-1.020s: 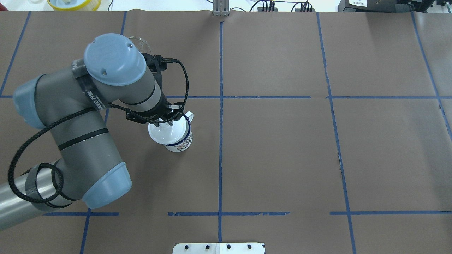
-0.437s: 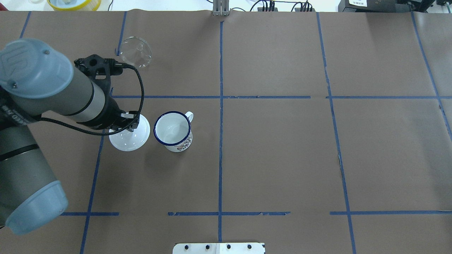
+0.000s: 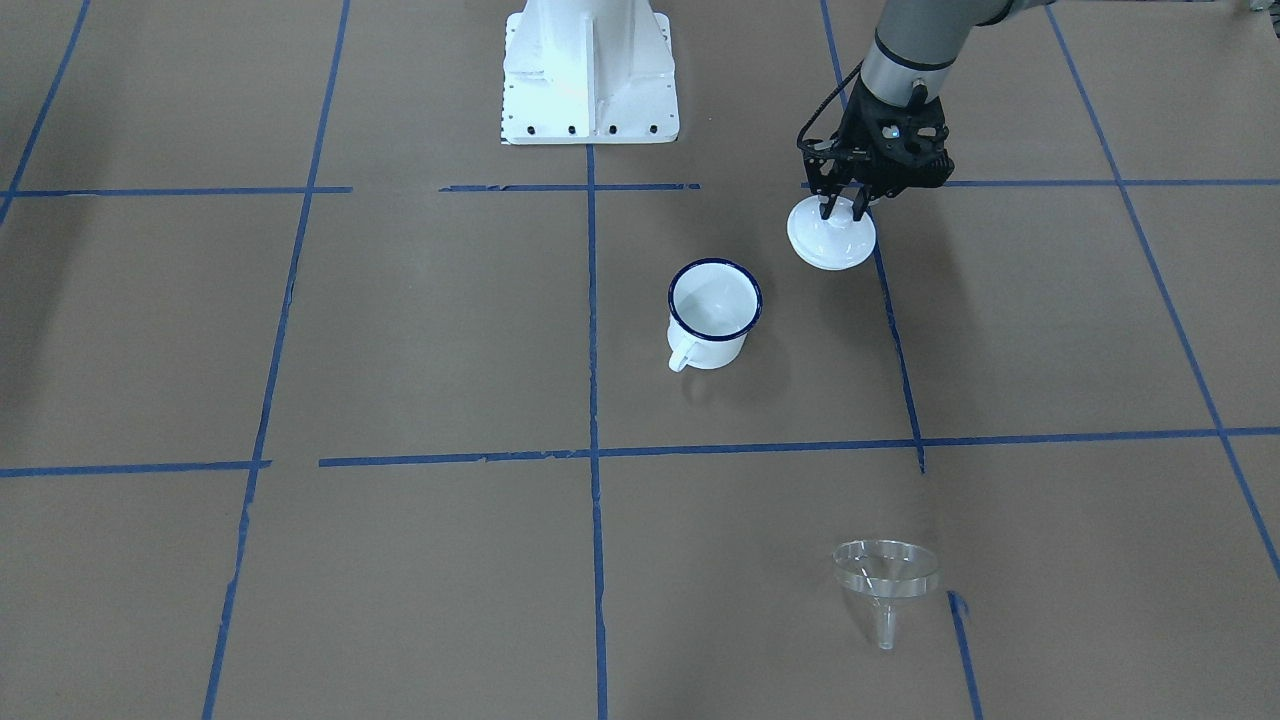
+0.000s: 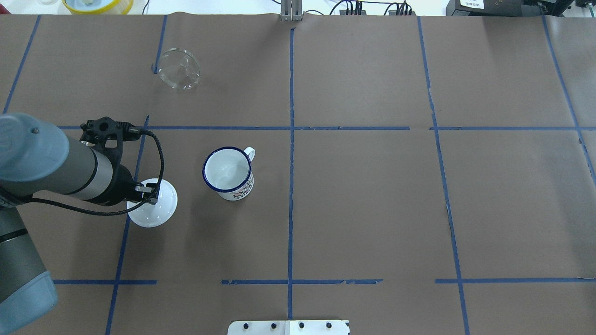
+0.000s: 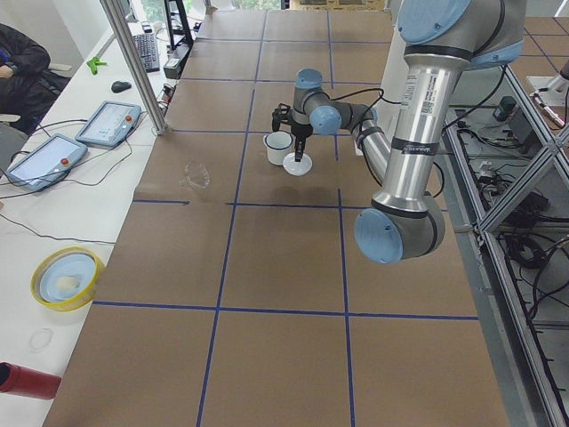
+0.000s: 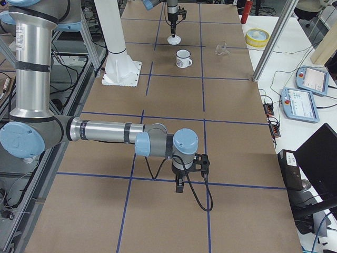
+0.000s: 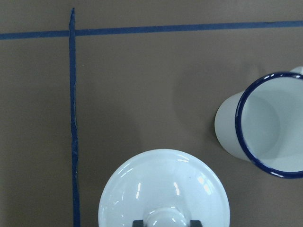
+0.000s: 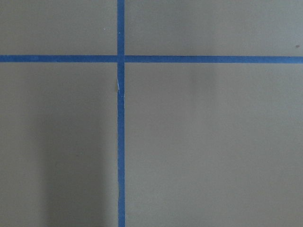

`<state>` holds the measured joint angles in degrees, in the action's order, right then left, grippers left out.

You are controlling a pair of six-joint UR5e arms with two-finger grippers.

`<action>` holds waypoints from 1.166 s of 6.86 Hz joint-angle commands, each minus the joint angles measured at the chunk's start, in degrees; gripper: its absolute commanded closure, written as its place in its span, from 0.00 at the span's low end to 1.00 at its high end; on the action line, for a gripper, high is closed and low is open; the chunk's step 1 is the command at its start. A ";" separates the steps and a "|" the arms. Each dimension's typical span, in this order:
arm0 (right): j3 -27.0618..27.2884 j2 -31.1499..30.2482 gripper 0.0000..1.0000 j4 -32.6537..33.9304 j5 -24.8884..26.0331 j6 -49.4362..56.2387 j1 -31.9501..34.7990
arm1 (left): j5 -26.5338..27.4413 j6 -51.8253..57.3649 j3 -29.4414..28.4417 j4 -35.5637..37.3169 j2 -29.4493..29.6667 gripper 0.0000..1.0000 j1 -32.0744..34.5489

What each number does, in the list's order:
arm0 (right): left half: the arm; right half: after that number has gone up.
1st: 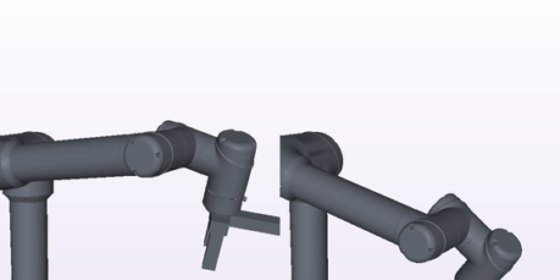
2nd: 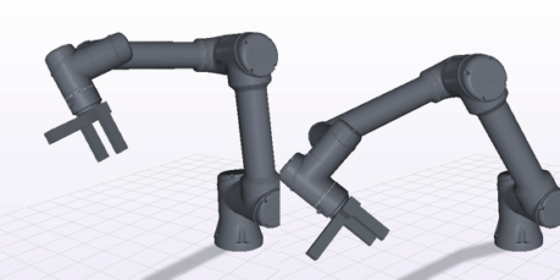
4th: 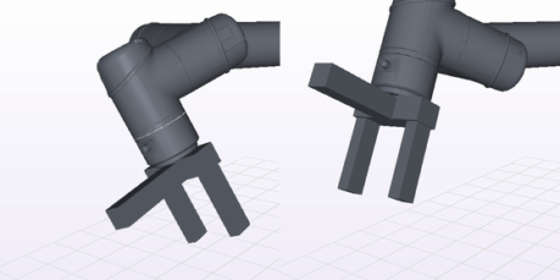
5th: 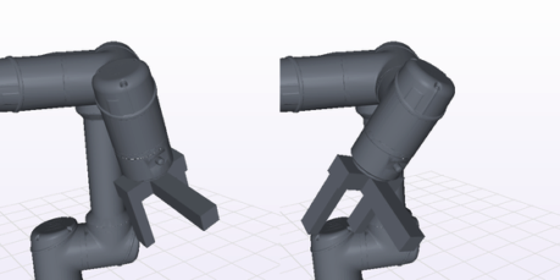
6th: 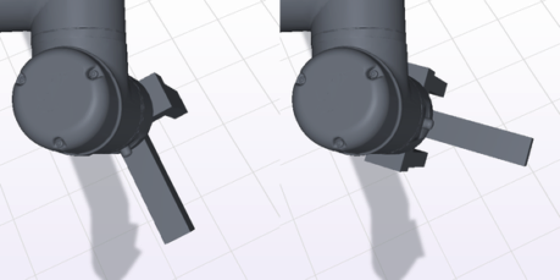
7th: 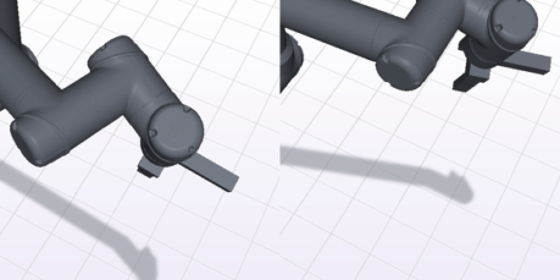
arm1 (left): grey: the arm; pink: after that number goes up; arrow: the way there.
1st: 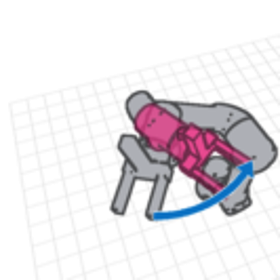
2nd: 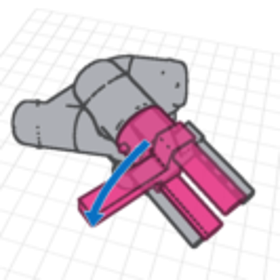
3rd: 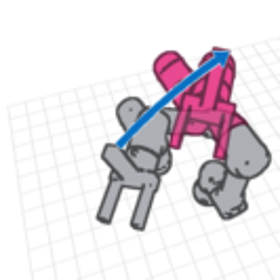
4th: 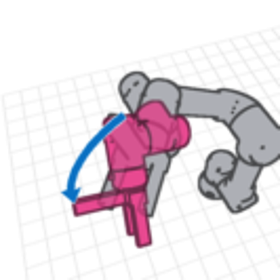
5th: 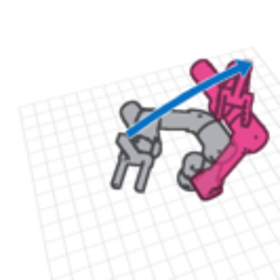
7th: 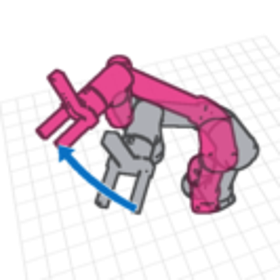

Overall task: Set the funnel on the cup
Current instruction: 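Set the white funnel on the table nearer the robot and release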

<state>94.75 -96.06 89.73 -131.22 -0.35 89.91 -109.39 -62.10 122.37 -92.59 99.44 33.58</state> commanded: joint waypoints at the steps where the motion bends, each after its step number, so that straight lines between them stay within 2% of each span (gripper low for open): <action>1: 0.00 0.00 0.00 0.00 0.00 0.00 0.00 | 1.28 -0.21 -7.11 -7.59 -1.79 1.00 -1.93; 5: 0.00 0.00 0.00 0.00 0.00 0.00 0.00 | 1.29 -0.39 -9.16 -7.34 -0.03 1.00 -2.99; 6: 0.00 0.00 0.00 0.00 0.00 0.00 0.00 | 1.29 -0.39 -9.25 -7.34 0.23 0.89 -3.08; 7: 0.00 0.00 0.00 0.00 0.00 0.00 0.00 | 1.29 -0.39 -9.42 -7.34 0.40 0.42 -3.08; 8: 0.00 0.00 0.00 0.00 0.00 0.00 0.00 | 1.29 -0.48 -9.34 -7.25 1.02 0.00 -3.08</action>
<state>94.75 -96.06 89.73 -131.22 -0.35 89.91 -108.11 -62.51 113.05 -99.91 99.90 30.53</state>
